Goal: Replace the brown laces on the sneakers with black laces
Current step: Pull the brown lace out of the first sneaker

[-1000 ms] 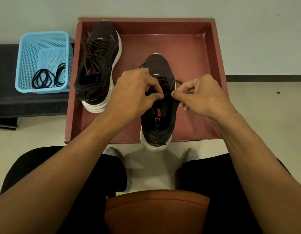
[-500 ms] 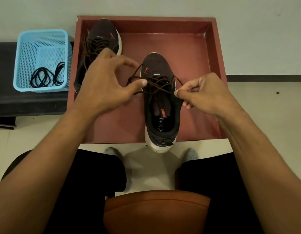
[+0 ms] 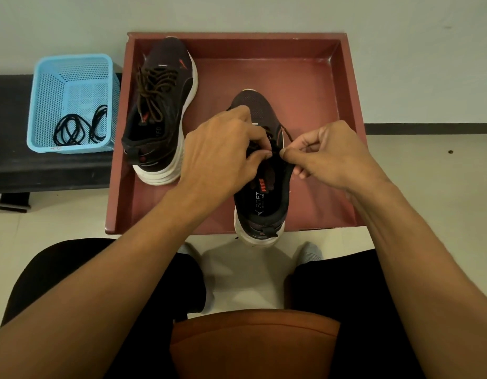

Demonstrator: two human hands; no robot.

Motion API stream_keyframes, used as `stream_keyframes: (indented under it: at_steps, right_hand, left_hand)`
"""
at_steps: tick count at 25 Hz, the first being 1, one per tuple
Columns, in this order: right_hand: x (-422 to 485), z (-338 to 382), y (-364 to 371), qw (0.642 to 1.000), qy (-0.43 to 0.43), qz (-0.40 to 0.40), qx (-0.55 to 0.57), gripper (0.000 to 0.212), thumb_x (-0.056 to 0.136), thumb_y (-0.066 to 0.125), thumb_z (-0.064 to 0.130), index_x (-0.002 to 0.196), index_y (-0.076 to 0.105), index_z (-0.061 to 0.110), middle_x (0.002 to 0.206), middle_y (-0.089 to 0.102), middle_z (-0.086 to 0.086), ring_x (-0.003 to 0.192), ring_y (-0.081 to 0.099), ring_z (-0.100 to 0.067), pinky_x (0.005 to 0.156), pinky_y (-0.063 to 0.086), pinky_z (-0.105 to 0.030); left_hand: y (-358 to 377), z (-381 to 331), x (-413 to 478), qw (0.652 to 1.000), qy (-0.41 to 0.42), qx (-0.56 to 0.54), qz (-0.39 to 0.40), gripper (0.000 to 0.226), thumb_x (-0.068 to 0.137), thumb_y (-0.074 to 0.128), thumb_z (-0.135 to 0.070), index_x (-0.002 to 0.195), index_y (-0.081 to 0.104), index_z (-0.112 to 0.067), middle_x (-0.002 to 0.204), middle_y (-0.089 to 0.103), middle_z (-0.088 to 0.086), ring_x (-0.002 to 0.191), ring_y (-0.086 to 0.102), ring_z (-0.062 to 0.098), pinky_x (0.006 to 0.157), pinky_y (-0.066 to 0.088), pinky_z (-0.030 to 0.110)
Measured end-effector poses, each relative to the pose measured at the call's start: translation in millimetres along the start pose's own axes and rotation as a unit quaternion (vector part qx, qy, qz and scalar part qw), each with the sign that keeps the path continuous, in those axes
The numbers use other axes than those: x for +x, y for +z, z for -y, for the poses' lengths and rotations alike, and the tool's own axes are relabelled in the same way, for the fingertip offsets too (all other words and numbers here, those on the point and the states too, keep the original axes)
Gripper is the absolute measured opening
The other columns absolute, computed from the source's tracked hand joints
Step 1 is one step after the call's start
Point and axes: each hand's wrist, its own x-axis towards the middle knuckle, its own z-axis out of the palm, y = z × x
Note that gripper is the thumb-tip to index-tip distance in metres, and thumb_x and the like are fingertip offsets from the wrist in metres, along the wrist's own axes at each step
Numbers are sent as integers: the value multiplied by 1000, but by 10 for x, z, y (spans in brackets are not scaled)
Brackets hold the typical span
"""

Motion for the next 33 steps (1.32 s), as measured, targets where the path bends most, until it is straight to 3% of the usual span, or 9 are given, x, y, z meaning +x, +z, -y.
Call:
stream_keyframes:
  at_steps: [4, 8, 10, 13, 18, 24, 29, 33]
  right_hand:
    - [4, -22, -33, 1000, 2, -7, 10, 12, 90, 82, 24, 80, 80, 17, 65, 76, -3, 57, 70, -9, 71, 60, -25]
    - [6, -20, -49, 1000, 9, -7, 14, 13, 89, 82, 24, 79, 79, 18, 66, 76, -4, 57, 70, -10, 72, 62, -27]
    - [3, -14, -47, 1000, 7, -7, 11, 13, 89, 83, 24, 79, 79, 18, 66, 76, -4, 57, 70, -10, 73, 63, -27]
    - [1, -9, -39, 1000, 2, -9, 5, 14, 89, 82, 25, 78, 79, 18, 65, 76, -3, 57, 70, -9, 73, 61, -28]
    - [13, -1, -36, 1000, -6, -2, 4, 14, 91, 81, 25, 79, 80, 18, 64, 75, -2, 56, 69, -9, 71, 59, -26]
    - [10, -46, -28, 1000, -11, 21, 7, 14, 91, 81, 24, 79, 80, 18, 63, 75, -2, 56, 70, -8, 71, 57, -26]
    - [15, -54, -61, 1000, -10, 22, 19, 12, 90, 81, 23, 78, 81, 18, 64, 75, -3, 58, 71, -11, 75, 60, -29]
    - [21, -60, -81, 1000, -7, 15, 23, 12, 89, 82, 22, 78, 81, 18, 64, 75, -3, 58, 71, -12, 76, 60, -30]
  left_hand:
    - [-185, 286, 32, 984, -102, -147, 12, 7, 88, 79, -41, 87, 76, -34, 71, 54, -9, 67, 53, 7, 63, 48, 31]
    - [-315, 554, 2, 973, -171, -154, -18, 6, 89, 80, -27, 86, 75, -26, 64, 55, -7, 57, 52, 1, 58, 37, 8]
    - [-301, 502, -21, 982, -156, -107, -21, 9, 89, 78, -32, 96, 74, -27, 74, 57, -9, 66, 55, 3, 65, 42, 13]
    - [-245, 279, -46, 997, -62, -40, -21, 37, 88, 72, -47, 124, 68, -39, 101, 50, -14, 88, 55, 7, 71, 46, 29]
    - [-63, -56, -59, 1000, 20, 15, 5, 25, 88, 74, -52, 110, 77, -41, 96, 44, -13, 95, 57, 15, 63, 51, 35]
    - [78, -59, -17, 1000, 5, -9, 6, 10, 89, 75, -47, 96, 75, -40, 89, 44, -15, 91, 54, 10, 63, 46, 33]
    - [-50, 181, 71, 988, -69, -135, 25, 8, 92, 73, -30, 89, 67, -34, 76, 51, -13, 71, 52, 7, 67, 52, 36]
    - [-267, 551, 122, 980, -141, -130, -47, 10, 95, 70, -22, 91, 64, -28, 67, 50, -9, 64, 52, 7, 65, 42, 17]
